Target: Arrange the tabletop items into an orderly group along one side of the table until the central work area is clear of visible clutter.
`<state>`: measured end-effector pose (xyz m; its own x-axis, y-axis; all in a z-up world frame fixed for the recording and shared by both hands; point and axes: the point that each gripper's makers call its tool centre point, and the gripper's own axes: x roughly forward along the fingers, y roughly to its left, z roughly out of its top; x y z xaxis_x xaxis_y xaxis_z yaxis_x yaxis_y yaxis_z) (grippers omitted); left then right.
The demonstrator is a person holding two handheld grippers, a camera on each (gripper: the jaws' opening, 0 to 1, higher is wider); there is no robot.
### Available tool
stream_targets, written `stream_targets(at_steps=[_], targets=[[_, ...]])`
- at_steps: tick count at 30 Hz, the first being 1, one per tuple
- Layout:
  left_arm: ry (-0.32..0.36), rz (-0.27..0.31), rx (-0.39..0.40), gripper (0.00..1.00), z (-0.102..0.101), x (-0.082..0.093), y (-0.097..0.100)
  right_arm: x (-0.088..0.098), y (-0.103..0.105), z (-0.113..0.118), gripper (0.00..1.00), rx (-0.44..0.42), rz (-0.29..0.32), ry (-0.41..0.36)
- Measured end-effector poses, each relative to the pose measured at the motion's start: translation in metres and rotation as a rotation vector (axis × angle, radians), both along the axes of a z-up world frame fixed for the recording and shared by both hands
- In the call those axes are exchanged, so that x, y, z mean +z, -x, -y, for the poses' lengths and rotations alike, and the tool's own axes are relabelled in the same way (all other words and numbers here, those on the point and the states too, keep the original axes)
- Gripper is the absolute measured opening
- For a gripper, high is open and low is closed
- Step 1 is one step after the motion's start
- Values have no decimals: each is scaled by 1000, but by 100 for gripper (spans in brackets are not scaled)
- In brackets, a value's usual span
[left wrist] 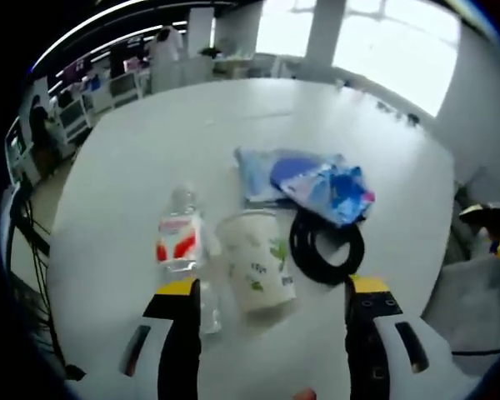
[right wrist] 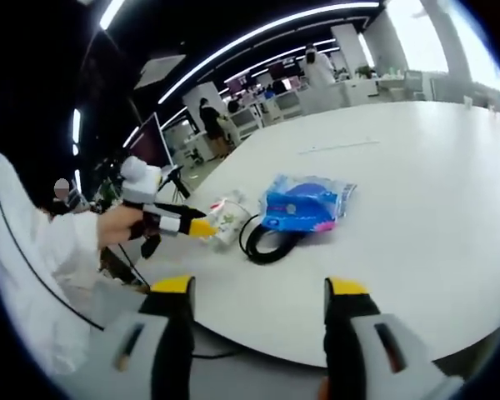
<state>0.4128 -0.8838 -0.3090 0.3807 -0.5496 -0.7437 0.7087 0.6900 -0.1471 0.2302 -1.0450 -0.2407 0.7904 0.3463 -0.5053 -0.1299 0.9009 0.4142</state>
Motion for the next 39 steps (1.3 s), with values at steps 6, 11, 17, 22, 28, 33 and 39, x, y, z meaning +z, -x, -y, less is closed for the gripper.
stream_targets(at_steps=[6, 11, 17, 22, 28, 33, 39], targets=[[-15, -19, -14, 64, 7, -8, -1, -1, 2, 6, 61, -35, 5, -23], [-34, -18, -33, 65, 15, -11, -4, 0, 2, 7, 61, -41, 7, -28], [-28, -22, -8, 62, 18, -11, -7, -2, 1, 8, 61, -46, 5, -34], [-18, -32, 9, 61, 23, -12, -8, -1, 0, 9, 61, -54, 14, -46], [-37, -44, 3, 62, 25, -22, -5, 0, -1, 9, 61, -59, 21, -58], [-48, -51, -4, 64, 23, -30, 0, -3, 0, 9, 60, -57, 16, -57], [-54, -60, -11, 63, 23, -34, 1, -5, 0, 9, 60, -53, 10, -47]])
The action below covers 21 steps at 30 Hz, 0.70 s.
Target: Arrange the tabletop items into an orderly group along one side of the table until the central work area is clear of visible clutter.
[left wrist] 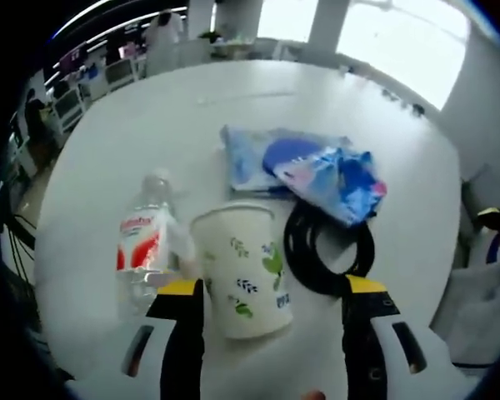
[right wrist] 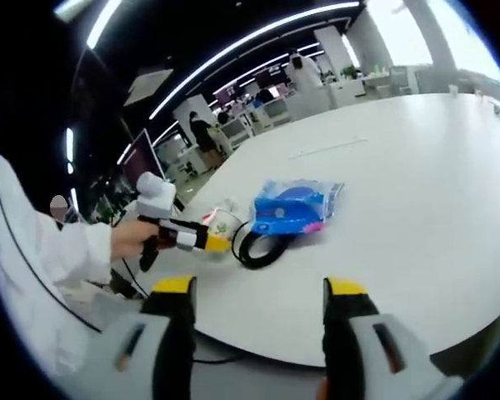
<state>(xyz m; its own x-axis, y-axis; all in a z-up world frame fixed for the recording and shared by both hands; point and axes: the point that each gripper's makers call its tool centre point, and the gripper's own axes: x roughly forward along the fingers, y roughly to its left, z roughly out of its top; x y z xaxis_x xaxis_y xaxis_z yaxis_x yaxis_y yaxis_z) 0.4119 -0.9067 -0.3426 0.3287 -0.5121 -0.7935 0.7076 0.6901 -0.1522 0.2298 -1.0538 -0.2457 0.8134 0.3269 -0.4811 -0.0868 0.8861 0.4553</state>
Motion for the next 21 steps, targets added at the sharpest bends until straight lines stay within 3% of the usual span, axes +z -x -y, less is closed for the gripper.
stream_targets(at_steps=[13, 21], targets=[[-50, -23, -26, 60, 1, -14, -1, -6, 0, -2, 58, 3, -24, 15], [-50, -39, 29, 56, -1, -17, -5, -7, 0, 0, 58, -7, -25, 20]])
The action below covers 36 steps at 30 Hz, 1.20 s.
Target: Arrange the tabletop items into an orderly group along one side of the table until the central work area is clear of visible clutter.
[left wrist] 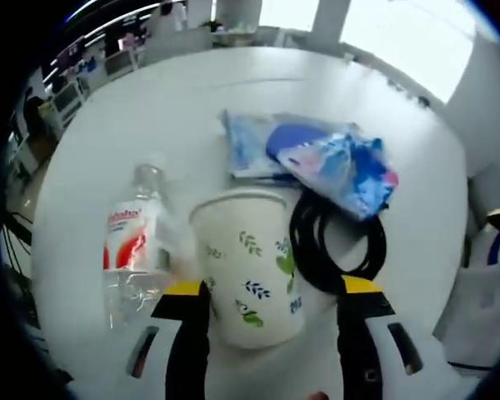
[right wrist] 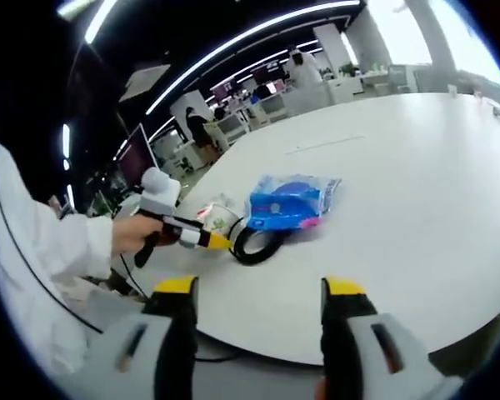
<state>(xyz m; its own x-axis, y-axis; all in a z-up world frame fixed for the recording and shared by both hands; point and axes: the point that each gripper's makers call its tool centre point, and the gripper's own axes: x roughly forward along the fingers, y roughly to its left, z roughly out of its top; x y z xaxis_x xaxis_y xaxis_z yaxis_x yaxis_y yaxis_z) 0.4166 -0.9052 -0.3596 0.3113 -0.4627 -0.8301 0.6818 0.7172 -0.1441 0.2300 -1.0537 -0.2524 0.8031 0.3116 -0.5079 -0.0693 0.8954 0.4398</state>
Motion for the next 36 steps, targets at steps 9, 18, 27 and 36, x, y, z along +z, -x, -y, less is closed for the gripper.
stream_targets(at_steps=[9, 18, 27, 36], targets=[[10, 4, 75, 42, -6, 2, -6, 1, 1, 1, 57, -3, 2, 1], [76, -9, 138, 39, -5, 12, 5, 2, 1, 0, 57, 7, 8, 1], [122, 45, 191, 36, -16, 28, 1, 3, 1, 0, 57, 18, 18, 2], [239, 115, 209, 35, -13, 59, 10, 6, 1, -2, 57, 25, 35, 2]])
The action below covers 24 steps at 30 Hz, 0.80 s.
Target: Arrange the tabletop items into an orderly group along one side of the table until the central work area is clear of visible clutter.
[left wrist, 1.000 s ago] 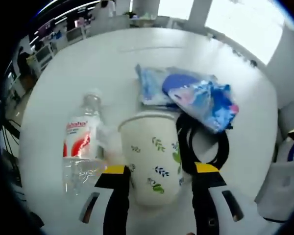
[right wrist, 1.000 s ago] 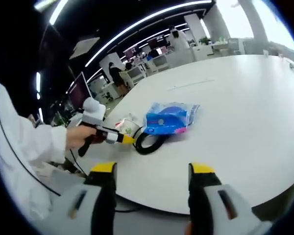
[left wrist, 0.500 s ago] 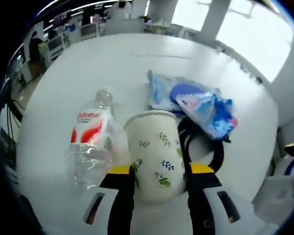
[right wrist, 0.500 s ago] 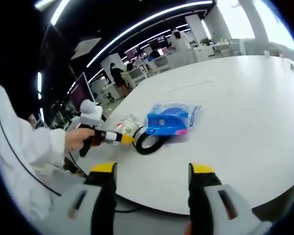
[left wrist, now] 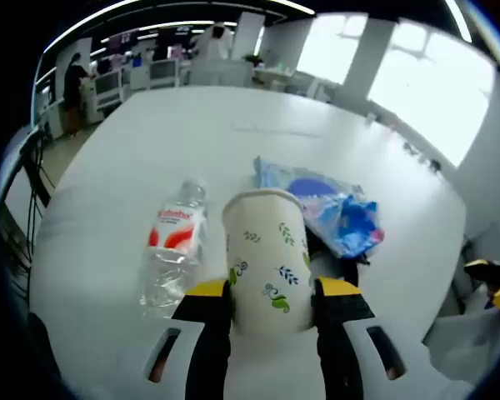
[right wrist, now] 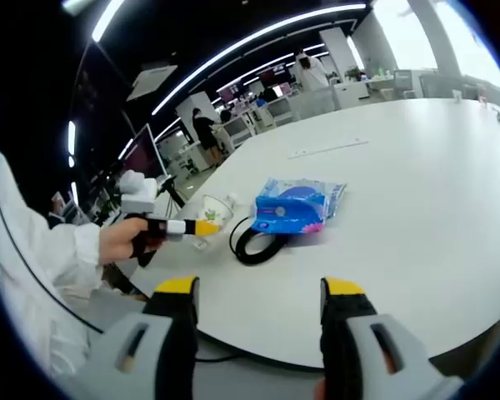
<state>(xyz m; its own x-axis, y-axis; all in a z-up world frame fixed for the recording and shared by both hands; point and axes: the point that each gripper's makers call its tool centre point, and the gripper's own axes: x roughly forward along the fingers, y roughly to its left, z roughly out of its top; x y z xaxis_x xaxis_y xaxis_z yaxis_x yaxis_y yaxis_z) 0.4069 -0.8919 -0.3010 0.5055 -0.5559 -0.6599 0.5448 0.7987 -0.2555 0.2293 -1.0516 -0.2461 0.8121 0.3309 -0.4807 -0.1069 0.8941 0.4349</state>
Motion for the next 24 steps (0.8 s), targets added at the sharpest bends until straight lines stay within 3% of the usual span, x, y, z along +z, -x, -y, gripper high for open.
stream_targets(at_steps=[10, 15, 24], targets=[[83, 110, 0, 35, -7, 25, 10, 2, 0, -6, 57, 27, 8, 4], [79, 207, -20, 35, -11, 37, 16, 2, -1, -8, 57, 34, 9, -9], [74, 272, -36, 35, -17, 46, 29, 6, -10, -17, 57, 53, 9, -50]])
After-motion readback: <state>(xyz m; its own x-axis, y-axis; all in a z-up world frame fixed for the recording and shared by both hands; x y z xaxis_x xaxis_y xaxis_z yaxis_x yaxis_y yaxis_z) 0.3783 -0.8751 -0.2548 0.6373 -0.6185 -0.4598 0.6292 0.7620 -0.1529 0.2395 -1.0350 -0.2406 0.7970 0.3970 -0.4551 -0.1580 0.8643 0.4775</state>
